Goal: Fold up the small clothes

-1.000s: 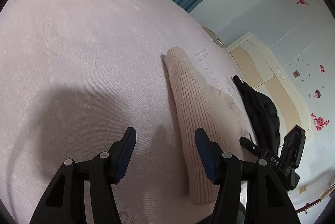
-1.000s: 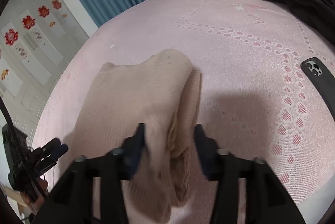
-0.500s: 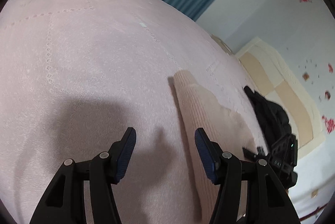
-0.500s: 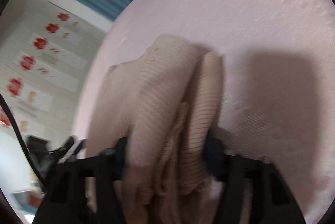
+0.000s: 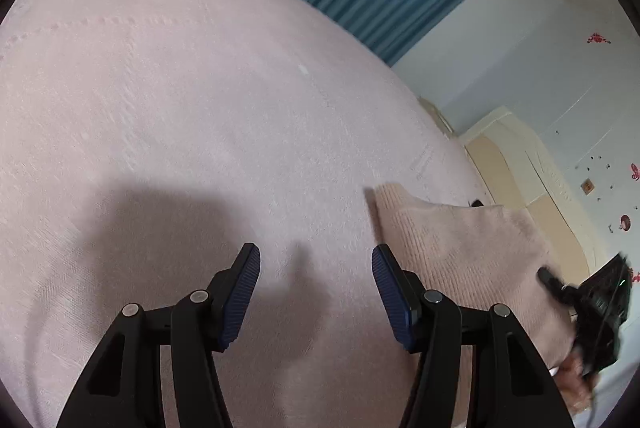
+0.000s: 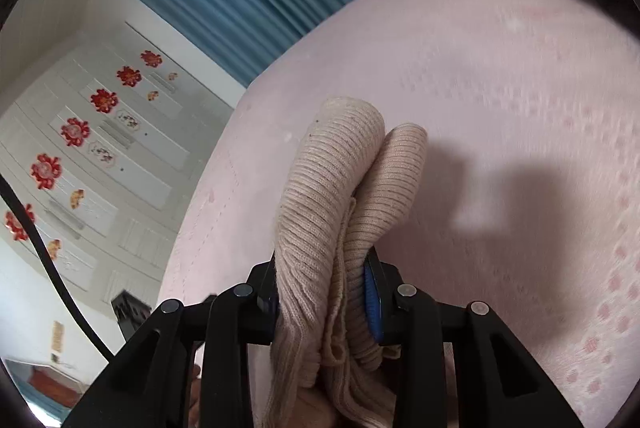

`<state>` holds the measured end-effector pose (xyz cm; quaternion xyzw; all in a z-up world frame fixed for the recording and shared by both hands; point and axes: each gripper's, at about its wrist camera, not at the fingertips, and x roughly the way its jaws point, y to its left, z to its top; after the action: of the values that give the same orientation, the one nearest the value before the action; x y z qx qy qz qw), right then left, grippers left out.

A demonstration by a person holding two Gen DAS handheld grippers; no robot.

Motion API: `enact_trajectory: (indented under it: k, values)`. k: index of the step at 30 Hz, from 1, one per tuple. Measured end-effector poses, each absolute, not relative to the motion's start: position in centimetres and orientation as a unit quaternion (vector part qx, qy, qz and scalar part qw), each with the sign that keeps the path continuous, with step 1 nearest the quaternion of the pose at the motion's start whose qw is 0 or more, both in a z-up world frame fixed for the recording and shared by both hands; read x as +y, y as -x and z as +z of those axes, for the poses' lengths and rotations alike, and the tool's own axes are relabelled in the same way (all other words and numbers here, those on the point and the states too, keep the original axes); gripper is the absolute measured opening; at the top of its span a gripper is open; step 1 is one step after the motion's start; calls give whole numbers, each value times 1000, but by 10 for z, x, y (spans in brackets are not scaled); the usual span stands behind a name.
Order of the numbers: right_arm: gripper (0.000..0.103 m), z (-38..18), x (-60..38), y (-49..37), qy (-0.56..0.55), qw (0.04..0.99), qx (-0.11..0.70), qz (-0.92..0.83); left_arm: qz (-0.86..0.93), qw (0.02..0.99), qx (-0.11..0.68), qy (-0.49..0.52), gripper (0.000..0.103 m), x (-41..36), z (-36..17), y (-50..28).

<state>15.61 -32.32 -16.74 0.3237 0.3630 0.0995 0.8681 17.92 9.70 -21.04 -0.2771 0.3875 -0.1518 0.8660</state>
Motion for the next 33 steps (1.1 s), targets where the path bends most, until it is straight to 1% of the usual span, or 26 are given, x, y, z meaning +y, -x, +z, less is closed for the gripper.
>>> enact_trajectory:
  k: [3,6,8,11,13,17,19,21,22,23,25,28,30,33]
  values:
    - [33,-127,-302,-163,-257,896,357,56,-142,875,372,274,56,105,-206,-174]
    - [33,-99,-277,-180,-217,909,353,39,-138,877,374,269,56,111,-206,-173]
    - [32,-89,-265,-194,-214,912,347,38,-125,883,368,262,56,117,-203,-173]
    - [32,-84,-249,-215,-252,907,330,70,-113,882,369,269,56,129,-206,-173]
    - [32,-89,-244,-223,-290,897,318,101,-107,877,376,280,56,138,-209,-177]
    - [33,-142,-253,-243,-379,858,319,138,-97,881,379,268,56,141,-209,-180]
    - [34,-190,-264,-256,-388,847,349,96,-89,889,376,246,56,135,-206,-180]
    - [36,-231,-276,-269,-371,835,405,40,-100,894,374,224,56,124,-203,-177]
    - [39,-242,-278,-270,-367,827,425,23,-111,894,376,218,56,119,-202,-177]
    - [41,-253,-287,-268,-377,821,428,18,-119,893,378,214,56,115,-202,-177]
    - [41,-247,-294,-257,-377,829,411,30,-146,889,386,196,55,100,-202,-177]
    - [41,-211,-286,-229,-287,882,373,-1,-194,886,391,157,54,76,-200,-169]
    - [41,-197,-279,-209,-247,904,350,2,-218,884,397,116,54,58,-202,-160]
    - [41,-198,-279,-195,-219,912,348,13,-226,882,409,61,54,39,-208,-150]
